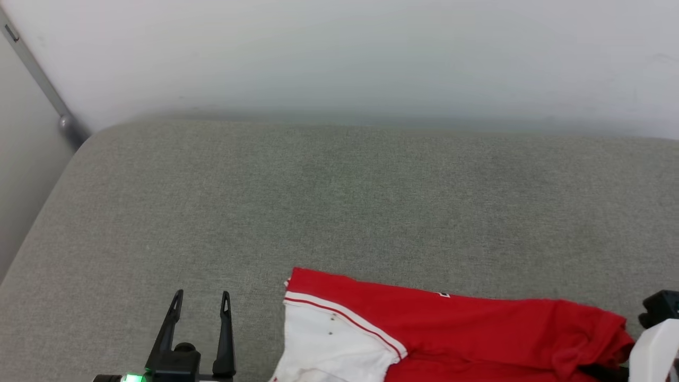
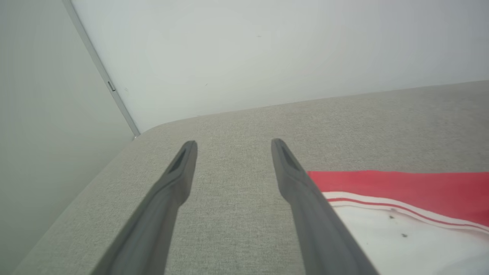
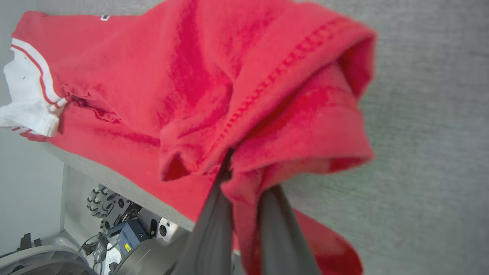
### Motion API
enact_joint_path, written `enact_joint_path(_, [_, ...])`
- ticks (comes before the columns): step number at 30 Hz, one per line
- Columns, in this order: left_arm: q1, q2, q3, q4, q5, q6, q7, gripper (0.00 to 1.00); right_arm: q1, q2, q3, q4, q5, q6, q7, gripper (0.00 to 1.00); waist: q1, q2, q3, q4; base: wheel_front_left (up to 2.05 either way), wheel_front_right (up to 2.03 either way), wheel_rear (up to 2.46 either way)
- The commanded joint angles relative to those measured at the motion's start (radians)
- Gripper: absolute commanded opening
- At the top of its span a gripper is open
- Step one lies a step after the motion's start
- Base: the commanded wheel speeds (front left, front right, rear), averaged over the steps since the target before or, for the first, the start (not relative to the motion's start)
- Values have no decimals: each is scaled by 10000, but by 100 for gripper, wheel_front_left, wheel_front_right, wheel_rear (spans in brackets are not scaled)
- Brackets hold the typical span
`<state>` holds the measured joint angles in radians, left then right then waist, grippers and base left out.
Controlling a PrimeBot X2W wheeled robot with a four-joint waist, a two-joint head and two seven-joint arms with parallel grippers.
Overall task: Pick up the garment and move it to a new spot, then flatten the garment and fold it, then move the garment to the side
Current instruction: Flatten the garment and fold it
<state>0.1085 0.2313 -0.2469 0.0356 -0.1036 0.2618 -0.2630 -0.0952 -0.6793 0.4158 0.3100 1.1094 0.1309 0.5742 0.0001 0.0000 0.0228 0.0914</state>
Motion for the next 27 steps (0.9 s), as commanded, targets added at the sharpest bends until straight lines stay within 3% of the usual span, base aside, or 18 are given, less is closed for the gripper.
enact_joint_path(1, [134, -93, 85, -4, 108, -60, -21, 100, 167, -256, -132, -5, 67, -4, 58, 0, -1, 0, -103, -101, 0, 0, 0])
enact_joint_path(11, [278, -367, 333, -81, 580, -463, -21, 100, 428, -1730, -880, 583, -98, -4, 238, 0, -1, 0, -212, -315, 0, 0, 0])
enact_joint_path(16, [362, -422, 401, -146, 718, -561, -21, 100, 481, -1930, -1138, 688, -230, -4, 316, 0, -1, 0, -277, -368, 0, 0, 0])
enact_joint_path(20, [448, -481, 470, -211, 760, -621, -21, 100, 555, -1840, -1067, -126, -202, -4, 403, 0, -1, 0, -316, -400, 0, 0, 0])
enact_joint_path(27, [431, -554, 561, -219, 821, -746, -21, 100, 345, -1506, -509, -2671, -336, -4, 964, 0, -1, 0, -284, -397, 0, 0, 0])
